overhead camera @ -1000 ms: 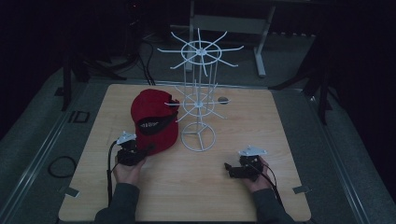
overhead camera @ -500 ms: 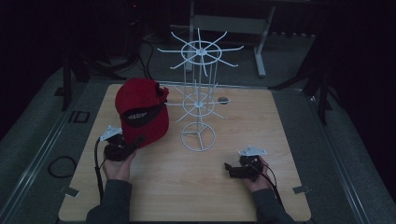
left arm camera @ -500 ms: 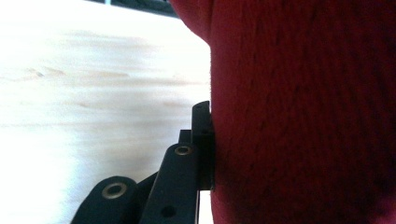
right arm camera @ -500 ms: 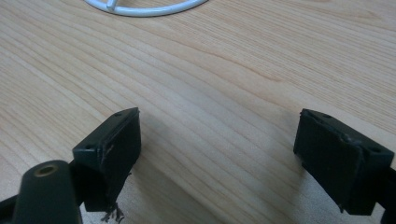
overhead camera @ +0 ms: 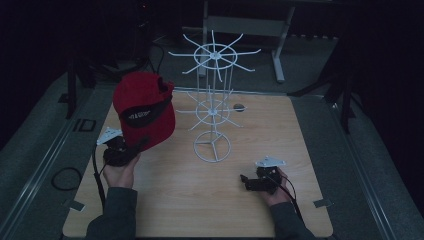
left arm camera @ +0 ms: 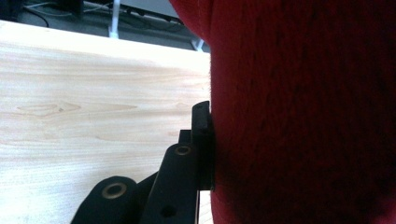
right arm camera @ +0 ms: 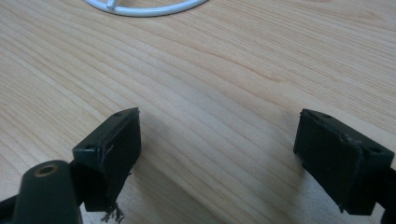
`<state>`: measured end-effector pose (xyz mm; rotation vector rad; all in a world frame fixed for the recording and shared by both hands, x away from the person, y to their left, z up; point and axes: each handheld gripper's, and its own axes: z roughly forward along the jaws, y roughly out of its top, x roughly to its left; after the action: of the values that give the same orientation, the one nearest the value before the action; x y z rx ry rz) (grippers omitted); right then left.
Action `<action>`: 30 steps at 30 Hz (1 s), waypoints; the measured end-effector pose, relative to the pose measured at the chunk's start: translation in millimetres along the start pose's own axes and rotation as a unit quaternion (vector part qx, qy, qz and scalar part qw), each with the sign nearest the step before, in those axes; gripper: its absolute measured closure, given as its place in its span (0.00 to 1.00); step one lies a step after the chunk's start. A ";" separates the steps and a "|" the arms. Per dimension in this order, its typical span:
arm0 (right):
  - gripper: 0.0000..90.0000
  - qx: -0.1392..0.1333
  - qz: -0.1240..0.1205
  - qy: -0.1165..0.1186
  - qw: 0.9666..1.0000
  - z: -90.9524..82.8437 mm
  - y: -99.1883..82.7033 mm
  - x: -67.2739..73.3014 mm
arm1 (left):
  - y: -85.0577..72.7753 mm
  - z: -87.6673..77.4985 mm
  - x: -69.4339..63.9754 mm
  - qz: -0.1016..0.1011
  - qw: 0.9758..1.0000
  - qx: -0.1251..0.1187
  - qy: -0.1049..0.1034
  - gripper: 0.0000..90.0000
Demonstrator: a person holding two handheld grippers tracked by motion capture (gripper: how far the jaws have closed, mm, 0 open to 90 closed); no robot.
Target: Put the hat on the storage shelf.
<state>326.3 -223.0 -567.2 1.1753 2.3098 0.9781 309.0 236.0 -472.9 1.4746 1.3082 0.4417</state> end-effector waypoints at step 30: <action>0.16 -0.001 0.001 0.000 1.000 0.0 0.1 0.1 | 28.0 -16.4 -11.6 -0.003 0.999 -0.033 -0.005 0.94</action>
<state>326.3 -222.9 -567.1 1.1763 2.3077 0.9794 305.4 238.0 -438.7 1.4163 1.2777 0.4685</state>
